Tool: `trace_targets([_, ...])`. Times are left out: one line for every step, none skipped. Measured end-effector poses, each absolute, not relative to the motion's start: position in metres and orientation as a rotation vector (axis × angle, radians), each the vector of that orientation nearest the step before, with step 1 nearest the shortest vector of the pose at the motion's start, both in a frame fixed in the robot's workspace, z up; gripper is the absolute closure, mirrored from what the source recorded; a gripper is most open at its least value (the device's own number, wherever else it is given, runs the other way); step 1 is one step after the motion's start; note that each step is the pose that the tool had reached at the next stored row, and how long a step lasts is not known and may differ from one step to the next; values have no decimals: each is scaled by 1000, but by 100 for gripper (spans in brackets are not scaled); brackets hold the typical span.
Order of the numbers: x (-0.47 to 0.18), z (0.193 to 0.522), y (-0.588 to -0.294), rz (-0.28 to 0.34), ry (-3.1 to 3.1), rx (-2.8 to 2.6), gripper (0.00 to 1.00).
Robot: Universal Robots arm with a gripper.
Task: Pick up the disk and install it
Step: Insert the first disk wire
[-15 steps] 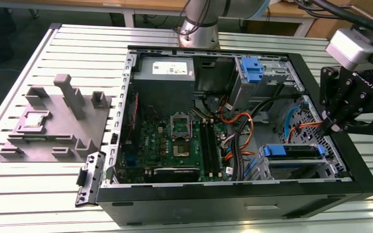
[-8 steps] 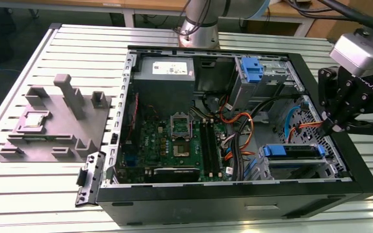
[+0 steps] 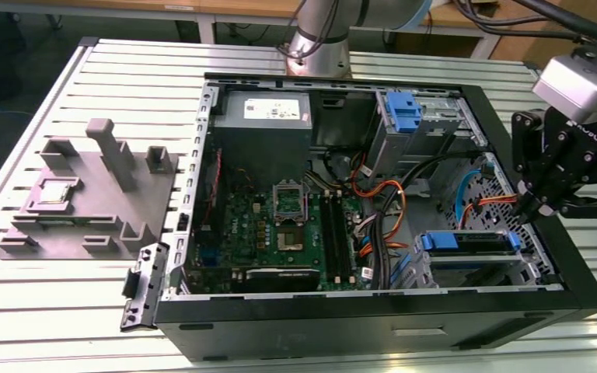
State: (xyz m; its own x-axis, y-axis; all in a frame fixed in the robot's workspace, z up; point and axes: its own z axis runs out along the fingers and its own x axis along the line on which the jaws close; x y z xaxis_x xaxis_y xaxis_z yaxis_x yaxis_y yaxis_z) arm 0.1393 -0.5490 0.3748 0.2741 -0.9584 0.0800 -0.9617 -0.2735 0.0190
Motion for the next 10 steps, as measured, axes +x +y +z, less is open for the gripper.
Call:
trace_targets([140, 375, -548, 86, -1851, 2453, 83])
trace_targets([140, 375, -547, 90, -1849, 2450, 83])
trace_targets([140, 375, -546, 93, -1847, 2448, 83])
trace_targets([141, 375, -545, 95, -1846, 2446, 83])
trace_targets([142, 375, -545, 96, -1844, 2445, 83])
trace_targets([142, 374, -544, 97, -1843, 2445, 82])
trace_targets([143, 374, -544, 98, -1842, 2446, 82])
trace_targets([143, 374, -544, 98, -1837, 2449, 75])
trace_targets([143, 374, -544, 99, -1824, 2459, 75])
trace_targets([143, 374, -544, 100, -1807, 2473, 75])
